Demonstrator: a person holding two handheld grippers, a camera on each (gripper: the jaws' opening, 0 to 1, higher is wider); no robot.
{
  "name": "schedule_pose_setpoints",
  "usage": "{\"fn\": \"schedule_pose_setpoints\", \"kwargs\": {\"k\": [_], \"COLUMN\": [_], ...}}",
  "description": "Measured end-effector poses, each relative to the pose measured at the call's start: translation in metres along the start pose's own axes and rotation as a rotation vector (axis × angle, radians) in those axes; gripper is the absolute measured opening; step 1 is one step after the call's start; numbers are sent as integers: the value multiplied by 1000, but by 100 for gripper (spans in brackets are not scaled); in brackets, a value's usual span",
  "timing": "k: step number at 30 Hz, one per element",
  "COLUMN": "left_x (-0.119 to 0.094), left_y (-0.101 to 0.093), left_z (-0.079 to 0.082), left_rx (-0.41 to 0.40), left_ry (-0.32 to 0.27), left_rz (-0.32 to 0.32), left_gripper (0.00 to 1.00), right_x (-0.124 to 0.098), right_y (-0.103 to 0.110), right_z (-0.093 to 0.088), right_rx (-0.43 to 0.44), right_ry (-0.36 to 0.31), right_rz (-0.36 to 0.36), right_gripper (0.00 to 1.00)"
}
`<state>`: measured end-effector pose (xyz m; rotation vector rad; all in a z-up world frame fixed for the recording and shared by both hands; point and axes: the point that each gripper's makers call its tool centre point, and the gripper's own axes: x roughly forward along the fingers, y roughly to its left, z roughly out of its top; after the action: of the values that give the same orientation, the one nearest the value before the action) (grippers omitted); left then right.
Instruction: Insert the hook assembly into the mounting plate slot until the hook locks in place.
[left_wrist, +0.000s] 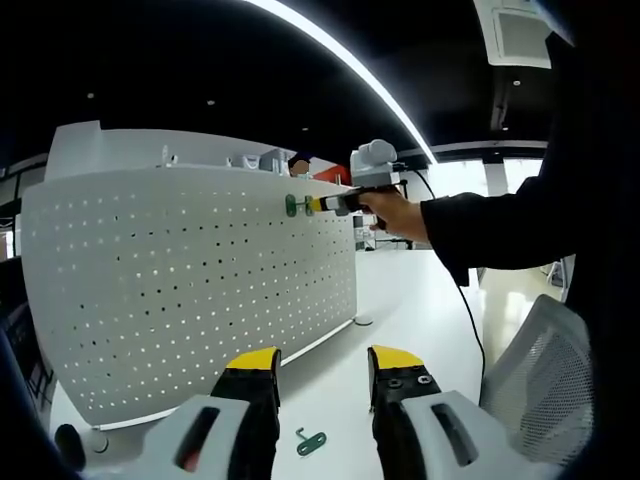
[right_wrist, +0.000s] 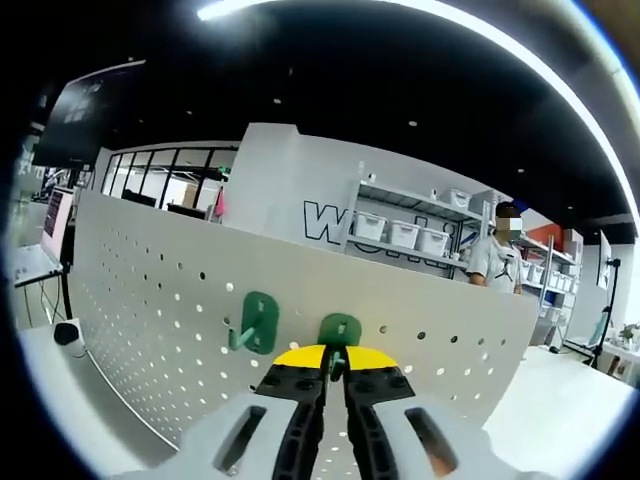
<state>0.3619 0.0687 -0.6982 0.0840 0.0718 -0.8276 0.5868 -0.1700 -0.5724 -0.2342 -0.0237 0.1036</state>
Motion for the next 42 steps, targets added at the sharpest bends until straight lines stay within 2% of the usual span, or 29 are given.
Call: {"fn": "schedule_pose_setpoints", "kwargs": {"k": [12,25,42], "left_x": [0,0,-2], "left_y": [-1,-3,-1], "left_z": [1,-1,0], "left_rx": [2,14,29], "left_ry": [-1,6,5], "left_rz": [-3,-8,0], "left_gripper": [36,35,35], "right_x": [-6,-28,-59], "right_y": [2,1,27], "right_z": [-4,-2,6], "right_rx": [0,18,35], "right_ry": [10,-4,-32], "right_rz": [5,6,57], "right_gripper": [8,16,21]}}
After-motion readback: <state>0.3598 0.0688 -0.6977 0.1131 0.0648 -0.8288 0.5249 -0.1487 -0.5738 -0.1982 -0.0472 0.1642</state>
